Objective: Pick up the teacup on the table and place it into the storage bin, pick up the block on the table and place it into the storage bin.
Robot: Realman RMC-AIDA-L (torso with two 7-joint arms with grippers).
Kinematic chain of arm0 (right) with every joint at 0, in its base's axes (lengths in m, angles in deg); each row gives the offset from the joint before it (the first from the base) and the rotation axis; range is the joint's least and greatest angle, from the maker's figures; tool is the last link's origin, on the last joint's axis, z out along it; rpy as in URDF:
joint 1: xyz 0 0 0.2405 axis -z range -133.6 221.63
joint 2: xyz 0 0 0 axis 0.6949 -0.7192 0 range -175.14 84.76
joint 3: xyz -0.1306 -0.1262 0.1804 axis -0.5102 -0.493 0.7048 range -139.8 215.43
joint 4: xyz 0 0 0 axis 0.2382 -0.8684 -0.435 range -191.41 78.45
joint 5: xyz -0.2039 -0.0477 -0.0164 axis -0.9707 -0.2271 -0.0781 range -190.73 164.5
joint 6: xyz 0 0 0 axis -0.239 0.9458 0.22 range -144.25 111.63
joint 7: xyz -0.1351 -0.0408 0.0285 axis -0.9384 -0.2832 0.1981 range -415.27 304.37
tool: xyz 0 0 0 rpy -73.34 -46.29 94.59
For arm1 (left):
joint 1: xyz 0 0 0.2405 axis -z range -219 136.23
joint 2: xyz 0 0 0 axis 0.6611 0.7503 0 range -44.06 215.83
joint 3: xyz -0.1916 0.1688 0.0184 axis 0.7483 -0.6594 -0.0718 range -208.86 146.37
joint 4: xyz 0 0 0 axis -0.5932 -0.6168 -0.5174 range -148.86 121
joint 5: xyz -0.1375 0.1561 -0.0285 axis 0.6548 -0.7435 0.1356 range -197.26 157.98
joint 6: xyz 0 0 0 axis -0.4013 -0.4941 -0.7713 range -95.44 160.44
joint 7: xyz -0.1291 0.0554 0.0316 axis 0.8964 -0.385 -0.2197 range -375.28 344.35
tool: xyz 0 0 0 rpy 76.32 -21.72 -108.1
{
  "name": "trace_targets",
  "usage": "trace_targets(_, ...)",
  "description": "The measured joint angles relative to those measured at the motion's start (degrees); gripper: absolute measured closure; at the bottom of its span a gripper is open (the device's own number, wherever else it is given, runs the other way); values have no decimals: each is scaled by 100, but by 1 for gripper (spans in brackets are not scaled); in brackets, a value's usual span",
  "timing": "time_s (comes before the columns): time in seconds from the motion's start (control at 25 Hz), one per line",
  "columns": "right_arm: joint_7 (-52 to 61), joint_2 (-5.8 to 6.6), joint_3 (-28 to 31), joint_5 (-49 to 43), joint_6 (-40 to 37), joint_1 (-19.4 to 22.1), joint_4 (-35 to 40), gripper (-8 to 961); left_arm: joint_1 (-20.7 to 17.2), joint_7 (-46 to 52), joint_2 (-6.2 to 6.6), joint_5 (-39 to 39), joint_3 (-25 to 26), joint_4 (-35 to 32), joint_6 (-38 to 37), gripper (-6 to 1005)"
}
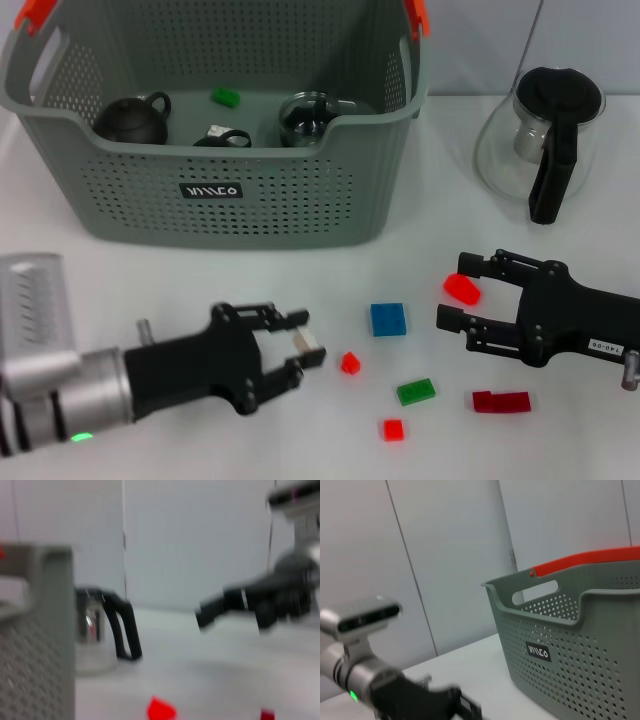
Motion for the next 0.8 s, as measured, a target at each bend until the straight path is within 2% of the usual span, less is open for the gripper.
trace_targets(0.12,1,1,0,0,-1,-10,0,134,-18,534,53,2,411,-336,-630,559)
trace_targets(0.28,1,1,0,-9,-3,-21,0,134,167,1410,251,68,1141,-632,-1558,547)
trace_targets(0.44,0,-6,0,-9,-7,-27,0,134,466,2554,437,317,1612,-1087,-2202,534)
trace_targets(0.52,1,-7,0,-3,-11,-35,0,134,653,3346,515,436,1689,-1465,-2249,528)
trace_targets(0.56,0,-9,0,-2,-13,-37,0,134,653,3346,515,436,1689,-1465,-2249,524)
trace_targets(0.6,1,-10,0,-1,-14,-40,0,134,753,3744,550,460,1693,-1641,-2216,521)
trace_targets(0.64,0,-12,0,-1,-15,-45,0,134,1072,4629,652,487,1682,-2084,-2026,518)
trace_targets(0.8,0,-22,0,2,-16,-58,0,133,1485,5573,788,377,1491,-2604,-1422,505)
